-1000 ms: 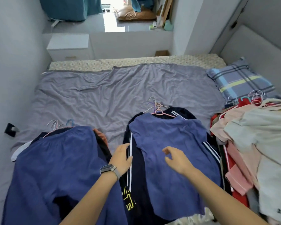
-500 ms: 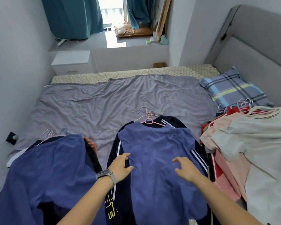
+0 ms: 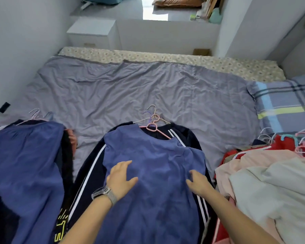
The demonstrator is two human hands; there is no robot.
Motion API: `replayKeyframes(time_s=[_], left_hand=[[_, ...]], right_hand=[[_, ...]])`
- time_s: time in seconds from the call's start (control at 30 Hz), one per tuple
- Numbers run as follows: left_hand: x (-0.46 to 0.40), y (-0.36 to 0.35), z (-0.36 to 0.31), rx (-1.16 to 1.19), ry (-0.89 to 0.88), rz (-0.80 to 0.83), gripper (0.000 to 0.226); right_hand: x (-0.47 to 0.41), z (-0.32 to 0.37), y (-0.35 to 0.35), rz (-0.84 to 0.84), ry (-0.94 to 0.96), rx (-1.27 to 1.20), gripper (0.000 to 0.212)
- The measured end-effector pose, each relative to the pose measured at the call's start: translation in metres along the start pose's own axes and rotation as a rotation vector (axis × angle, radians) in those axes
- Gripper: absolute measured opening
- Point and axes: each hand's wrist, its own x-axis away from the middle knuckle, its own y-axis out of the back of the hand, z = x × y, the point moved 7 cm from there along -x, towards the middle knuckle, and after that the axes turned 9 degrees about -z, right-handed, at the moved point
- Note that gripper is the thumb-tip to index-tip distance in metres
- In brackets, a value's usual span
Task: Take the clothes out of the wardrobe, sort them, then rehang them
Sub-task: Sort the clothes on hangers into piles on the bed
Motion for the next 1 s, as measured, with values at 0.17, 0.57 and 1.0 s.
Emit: replayKeyframes(time_s=[0.17, 0.57, 1.0], left_hand=[[-0.029, -0.028, 0.004, 0.135, 0.144, -0.102, 0.062], [-0.033, -0.068, 0.029, 0.275, 0.300, -0.148, 0.055], [0.001, 0.047, -0.020, 0.241, 0.024, -0.442, 0.048]], right_hand=[[-0.081, 0.013, 0.018, -0.260, 0.010, -0.136, 0.054], [-0.196, 0.041, -0.026, -0.056, 0.023, -0.065, 0.065], [-0.037, 0.091, 0.092, -0.275, 0.443, -0.546, 0.021]])
